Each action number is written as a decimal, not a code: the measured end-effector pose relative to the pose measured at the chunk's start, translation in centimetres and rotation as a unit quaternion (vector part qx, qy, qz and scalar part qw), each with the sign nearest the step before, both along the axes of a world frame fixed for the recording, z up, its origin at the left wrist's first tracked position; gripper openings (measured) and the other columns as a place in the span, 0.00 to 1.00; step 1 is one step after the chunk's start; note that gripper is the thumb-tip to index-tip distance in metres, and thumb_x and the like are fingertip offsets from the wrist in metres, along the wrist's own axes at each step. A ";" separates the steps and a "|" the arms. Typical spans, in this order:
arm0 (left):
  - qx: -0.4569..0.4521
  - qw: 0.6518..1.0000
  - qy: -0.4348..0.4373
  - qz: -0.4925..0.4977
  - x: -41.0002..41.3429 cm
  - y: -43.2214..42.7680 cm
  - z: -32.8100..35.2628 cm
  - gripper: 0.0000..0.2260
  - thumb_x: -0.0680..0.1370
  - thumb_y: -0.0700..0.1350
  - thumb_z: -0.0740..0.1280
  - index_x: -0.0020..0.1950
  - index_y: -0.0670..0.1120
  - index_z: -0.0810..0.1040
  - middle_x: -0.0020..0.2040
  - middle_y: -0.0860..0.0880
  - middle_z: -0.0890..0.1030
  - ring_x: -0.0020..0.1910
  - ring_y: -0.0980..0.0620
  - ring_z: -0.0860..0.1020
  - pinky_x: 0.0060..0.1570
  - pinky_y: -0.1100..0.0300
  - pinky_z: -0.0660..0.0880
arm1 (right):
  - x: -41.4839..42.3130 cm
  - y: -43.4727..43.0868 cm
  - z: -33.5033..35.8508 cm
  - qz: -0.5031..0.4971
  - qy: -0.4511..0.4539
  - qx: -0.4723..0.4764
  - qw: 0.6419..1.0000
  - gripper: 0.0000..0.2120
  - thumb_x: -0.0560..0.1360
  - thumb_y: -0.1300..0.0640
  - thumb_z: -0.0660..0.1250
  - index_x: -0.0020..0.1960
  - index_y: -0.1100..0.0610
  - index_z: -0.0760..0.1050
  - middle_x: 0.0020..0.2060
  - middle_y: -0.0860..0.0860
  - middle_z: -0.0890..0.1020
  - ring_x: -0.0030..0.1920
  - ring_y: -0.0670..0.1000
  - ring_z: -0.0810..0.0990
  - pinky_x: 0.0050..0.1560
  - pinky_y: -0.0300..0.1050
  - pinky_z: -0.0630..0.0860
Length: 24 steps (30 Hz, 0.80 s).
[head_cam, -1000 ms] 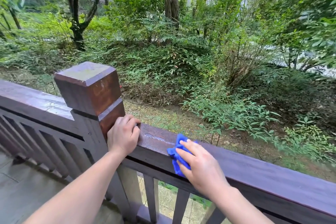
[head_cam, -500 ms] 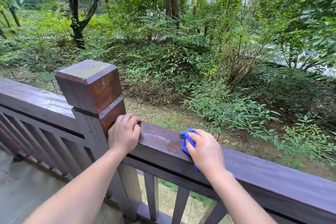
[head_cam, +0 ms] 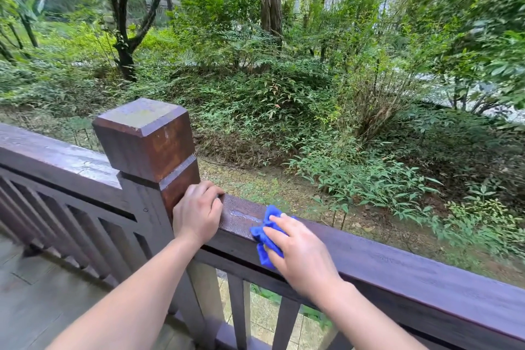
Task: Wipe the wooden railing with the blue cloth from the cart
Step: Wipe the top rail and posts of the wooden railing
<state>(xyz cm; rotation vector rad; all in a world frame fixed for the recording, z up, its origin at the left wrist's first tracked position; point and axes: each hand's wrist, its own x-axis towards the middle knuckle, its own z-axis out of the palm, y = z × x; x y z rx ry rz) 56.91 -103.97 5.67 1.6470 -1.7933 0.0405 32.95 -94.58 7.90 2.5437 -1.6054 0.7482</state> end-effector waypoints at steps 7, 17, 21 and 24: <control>0.005 1.000 -0.009 0.007 -0.1 0.0 0.0 0.15 0.77 0.50 0.55 0.52 0.55 0.80 0.55 0.59 0.78 0.57 0.53 0.74 0.46 0.56 0.74 | 0.2 -2.0 0.9 -0.114 -0.033 0.023 0.993 0.11 0.75 0.50 0.65 0.53 0.54 0.80 0.58 0.53 0.80 0.58 0.56 0.75 0.62 0.46 0.69; 0.003 1.000 -0.007 0.011 0.0 0.0 -0.1 0.14 0.77 0.51 0.55 0.52 0.55 0.79 0.55 0.60 0.78 0.56 0.54 0.74 0.44 0.57 0.73 | 1.2 -3.2 1.1 -0.103 -0.032 0.023 0.994 0.10 0.75 0.50 0.64 0.50 0.55 0.80 0.55 0.53 0.81 0.55 0.57 0.76 0.59 0.47 0.72; -0.005 1.000 -0.006 0.000 0.0 -0.1 0.0 0.14 0.76 0.51 0.54 0.51 0.55 0.80 0.54 0.59 0.79 0.55 0.52 0.75 0.45 0.55 0.75 | 2.7 -2.5 0.7 -0.016 0.000 0.009 1.000 0.11 0.71 0.51 0.70 0.50 0.55 0.80 0.55 0.53 0.81 0.58 0.56 0.77 0.62 0.49 0.73; -0.007 1.000 -0.007 0.000 0.0 0.0 -0.3 0.14 0.76 0.51 0.55 0.51 0.54 0.80 0.54 0.58 0.79 0.54 0.52 0.75 0.46 0.54 0.76 | 0.4 -1.8 0.2 -0.019 0.006 -0.010 1.000 0.13 0.68 0.52 0.73 0.51 0.53 0.81 0.56 0.51 0.82 0.57 0.54 0.79 0.61 0.49 0.73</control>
